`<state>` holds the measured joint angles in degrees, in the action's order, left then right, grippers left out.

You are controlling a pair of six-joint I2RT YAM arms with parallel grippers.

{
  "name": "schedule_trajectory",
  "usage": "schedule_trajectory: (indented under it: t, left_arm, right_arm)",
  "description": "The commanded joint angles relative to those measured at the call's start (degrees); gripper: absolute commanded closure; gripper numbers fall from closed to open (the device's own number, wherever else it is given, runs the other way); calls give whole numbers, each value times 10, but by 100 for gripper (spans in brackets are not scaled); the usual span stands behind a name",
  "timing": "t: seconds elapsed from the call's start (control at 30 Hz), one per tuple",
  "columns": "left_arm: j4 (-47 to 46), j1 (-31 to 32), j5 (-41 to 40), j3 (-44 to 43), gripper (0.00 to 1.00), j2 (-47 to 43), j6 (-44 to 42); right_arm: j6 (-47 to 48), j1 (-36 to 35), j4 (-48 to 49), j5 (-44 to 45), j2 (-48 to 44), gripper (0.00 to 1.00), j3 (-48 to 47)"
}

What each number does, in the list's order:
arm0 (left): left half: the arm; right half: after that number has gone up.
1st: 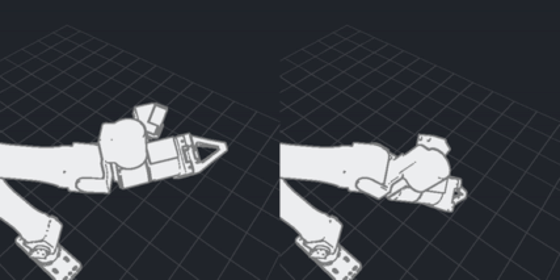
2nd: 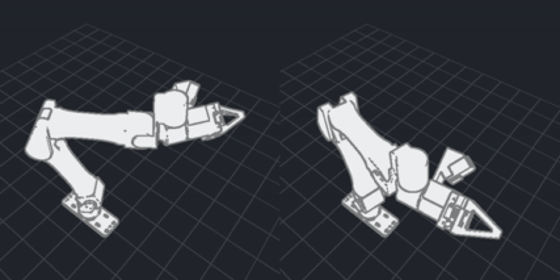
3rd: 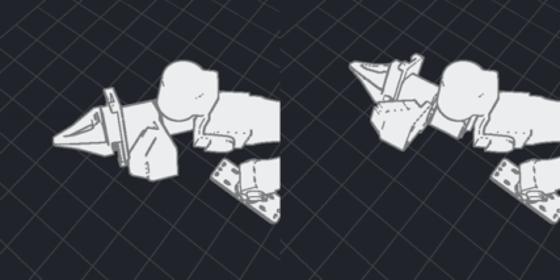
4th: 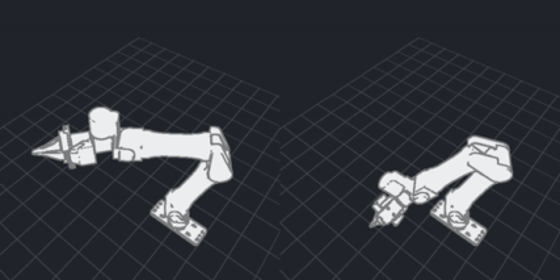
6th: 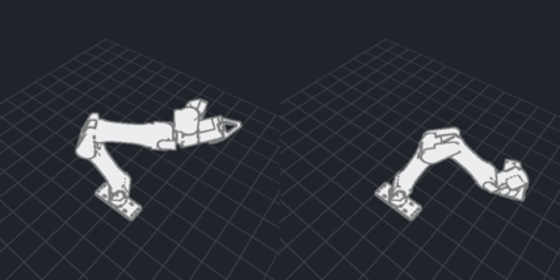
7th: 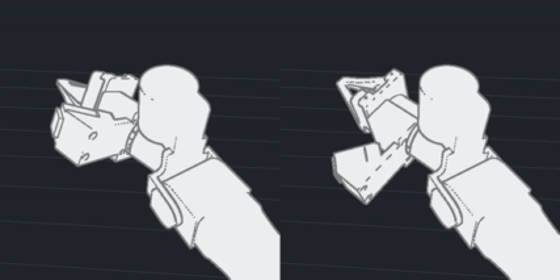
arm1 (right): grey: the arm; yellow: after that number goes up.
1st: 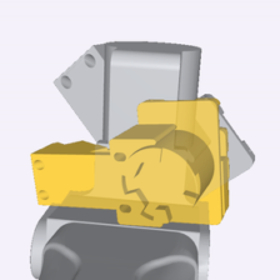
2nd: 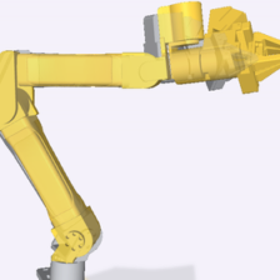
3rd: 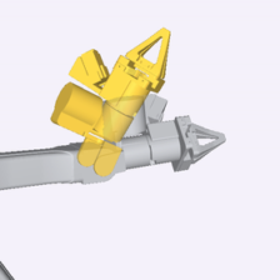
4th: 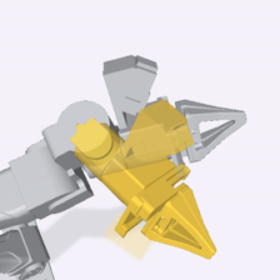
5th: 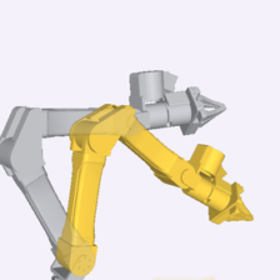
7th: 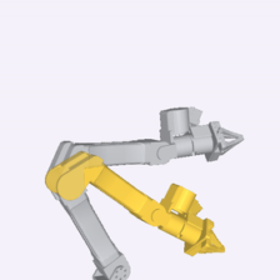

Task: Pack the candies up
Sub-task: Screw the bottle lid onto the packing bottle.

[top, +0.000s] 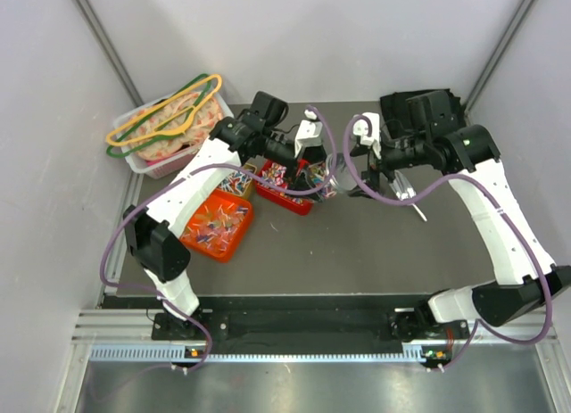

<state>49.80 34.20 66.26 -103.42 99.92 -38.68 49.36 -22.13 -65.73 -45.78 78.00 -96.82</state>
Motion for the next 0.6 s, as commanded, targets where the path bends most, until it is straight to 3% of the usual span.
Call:
schedule_trajectory:
  t: [0.0, 0.33, 0.57]
  left_arm:
    - [27, -2, 59, -34, 69, 6, -15]
    - [60, -2, 62, -40, 70, 16, -41]
    - [61, -2, 60, -41, 70, 18, -41]
  right_arm:
    - [0, -7, 21, -12, 2, 1, -39]
    - [-15, -9, 8, -64, 19, 1, -72]
    - [-21, -30, 13, -48, 23, 1, -65]
